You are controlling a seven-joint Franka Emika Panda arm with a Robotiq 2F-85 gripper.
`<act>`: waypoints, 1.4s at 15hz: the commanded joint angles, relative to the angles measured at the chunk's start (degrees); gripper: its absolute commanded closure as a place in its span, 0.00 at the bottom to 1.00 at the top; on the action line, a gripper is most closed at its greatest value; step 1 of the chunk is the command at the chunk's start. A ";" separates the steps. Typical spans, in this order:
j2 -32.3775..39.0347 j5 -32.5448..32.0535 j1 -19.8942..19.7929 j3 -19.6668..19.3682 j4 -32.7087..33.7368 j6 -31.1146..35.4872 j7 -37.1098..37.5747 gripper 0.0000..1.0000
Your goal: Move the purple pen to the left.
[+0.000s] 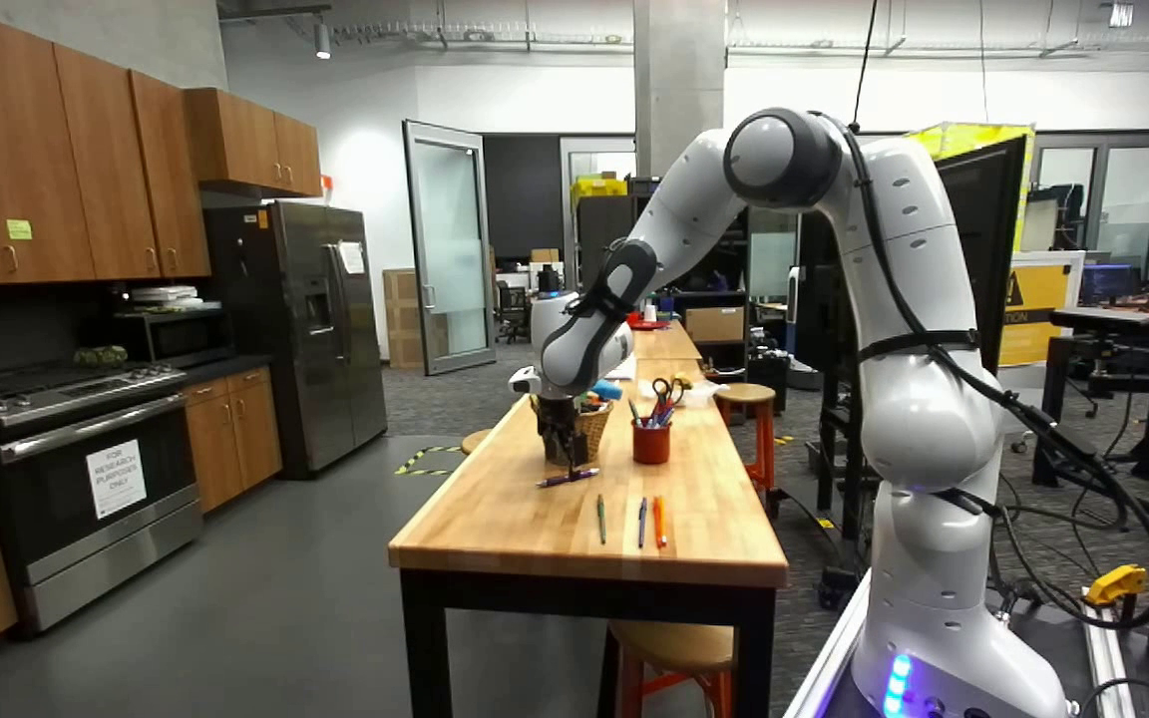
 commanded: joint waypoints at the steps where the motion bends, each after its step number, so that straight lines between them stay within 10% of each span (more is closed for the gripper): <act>1: 1.60 1.10 -1.26 0.65 1.51 0.73 -2.40 0.00; 21: 4.72 9.37 -2.96 3.17 4.02 0.40 -7.71 0.00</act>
